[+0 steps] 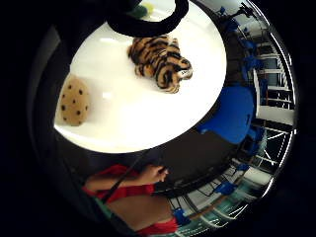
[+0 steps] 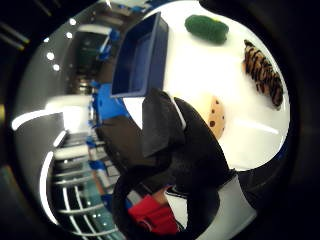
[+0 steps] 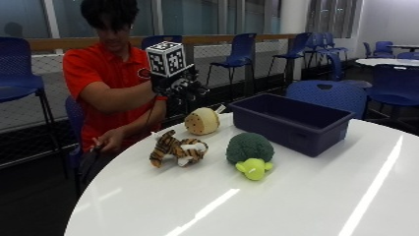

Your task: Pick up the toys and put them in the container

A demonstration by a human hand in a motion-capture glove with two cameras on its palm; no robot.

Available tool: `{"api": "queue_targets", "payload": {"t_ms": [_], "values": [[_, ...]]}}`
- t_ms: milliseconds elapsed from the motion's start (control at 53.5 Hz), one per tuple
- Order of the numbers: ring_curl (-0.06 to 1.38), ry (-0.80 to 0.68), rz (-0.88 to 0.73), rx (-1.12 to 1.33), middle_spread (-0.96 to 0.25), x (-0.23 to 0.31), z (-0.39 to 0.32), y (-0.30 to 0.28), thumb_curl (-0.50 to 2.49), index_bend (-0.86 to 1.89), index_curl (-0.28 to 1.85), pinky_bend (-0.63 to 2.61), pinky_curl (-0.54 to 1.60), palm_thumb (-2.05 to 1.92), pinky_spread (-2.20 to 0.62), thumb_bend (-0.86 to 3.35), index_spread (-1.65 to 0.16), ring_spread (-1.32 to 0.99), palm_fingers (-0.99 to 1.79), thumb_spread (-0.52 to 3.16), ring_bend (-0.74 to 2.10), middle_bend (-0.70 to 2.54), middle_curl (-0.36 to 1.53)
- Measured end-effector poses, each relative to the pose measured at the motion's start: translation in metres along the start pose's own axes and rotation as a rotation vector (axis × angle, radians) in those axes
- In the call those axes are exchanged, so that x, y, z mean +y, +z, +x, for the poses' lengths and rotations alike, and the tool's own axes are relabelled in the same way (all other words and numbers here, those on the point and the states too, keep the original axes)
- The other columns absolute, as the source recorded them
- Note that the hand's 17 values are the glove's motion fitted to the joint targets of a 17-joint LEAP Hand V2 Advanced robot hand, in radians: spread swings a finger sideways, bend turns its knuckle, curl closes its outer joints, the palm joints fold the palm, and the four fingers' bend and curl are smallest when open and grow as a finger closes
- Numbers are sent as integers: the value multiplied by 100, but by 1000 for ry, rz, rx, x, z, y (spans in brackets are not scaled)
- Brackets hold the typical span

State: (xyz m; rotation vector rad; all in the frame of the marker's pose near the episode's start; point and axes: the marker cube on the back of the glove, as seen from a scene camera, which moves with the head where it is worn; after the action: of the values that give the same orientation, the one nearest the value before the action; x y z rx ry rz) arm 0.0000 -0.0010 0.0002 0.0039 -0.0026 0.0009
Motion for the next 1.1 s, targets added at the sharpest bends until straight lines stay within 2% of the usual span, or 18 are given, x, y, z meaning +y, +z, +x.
{"api": "queue_targets", "payload": {"t_ms": [149, 355, 878, 1102], "values": [[4, 2, -1, 20, -7, -1, -1, 2, 2, 17, 9, 70, 21, -6, 0, -4, -22, -3, -4, 88, 18, 15, 6], [8, 10, 1, 30, -9, -2, -2, 2, 6, 18, 16, 75, 26, -6, 1, -4, -27, -4, -7, 119, 19, 16, 12], [16, -77, 29, -18, -10, 2, -15, 20, 11, 16, 26, 75, 30, -8, 1, -6, -29, -5, -10, 129, 18, 15, 20], [18, -130, -7, -20, -9, 4, -43, 61, 11, 14, 27, 79, 32, -12, 2, -8, -30, -4, -11, 119, 18, 15, 22]]}}
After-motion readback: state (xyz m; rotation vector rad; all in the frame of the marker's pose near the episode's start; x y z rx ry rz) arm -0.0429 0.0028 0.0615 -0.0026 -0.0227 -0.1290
